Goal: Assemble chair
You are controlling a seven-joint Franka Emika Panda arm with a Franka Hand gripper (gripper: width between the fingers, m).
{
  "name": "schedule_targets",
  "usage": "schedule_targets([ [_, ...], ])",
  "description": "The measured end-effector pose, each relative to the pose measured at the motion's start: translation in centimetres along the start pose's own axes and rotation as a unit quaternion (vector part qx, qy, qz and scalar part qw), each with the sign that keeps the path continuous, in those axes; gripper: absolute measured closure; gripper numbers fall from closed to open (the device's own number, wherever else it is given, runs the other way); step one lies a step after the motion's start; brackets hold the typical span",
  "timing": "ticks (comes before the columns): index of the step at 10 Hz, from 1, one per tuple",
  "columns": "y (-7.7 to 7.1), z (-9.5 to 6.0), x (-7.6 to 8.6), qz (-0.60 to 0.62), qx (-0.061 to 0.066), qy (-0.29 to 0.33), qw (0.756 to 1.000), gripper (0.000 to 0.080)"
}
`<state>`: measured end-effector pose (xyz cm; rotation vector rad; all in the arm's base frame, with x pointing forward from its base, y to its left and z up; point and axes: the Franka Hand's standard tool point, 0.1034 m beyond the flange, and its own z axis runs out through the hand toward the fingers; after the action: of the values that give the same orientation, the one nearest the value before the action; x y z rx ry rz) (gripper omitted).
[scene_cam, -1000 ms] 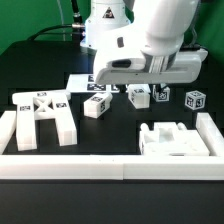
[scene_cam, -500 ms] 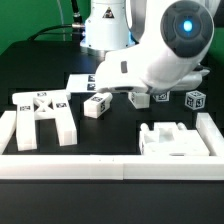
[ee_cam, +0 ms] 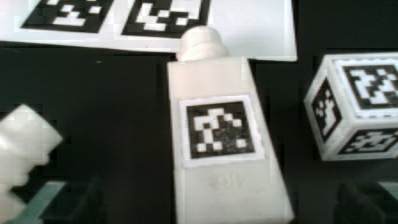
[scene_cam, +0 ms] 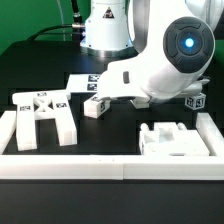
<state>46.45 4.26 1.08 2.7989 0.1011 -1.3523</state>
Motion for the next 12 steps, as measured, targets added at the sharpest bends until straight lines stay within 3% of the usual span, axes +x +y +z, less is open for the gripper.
schedule_targets([
  [5, -0.08, 1.27, -0.19, -0.001, -0.001, -0.008, 1.0, 0.015],
  [7, -0.08, 1.25, -0.18, -0.001, -0.001, -0.008, 1.0, 0.0413],
  [8, -0.08, 1.25, -0.18, -0.001, -0.001, -0.008, 1.0, 0.0413],
  [9, -0.09, 1.24, -0.18, -0.001, -0.001, -0.008, 1.0, 0.0511],
  [12, -0.12, 0.9, -0.1, -0.001, -0.001, -0.005, 1.0, 0.0511],
])
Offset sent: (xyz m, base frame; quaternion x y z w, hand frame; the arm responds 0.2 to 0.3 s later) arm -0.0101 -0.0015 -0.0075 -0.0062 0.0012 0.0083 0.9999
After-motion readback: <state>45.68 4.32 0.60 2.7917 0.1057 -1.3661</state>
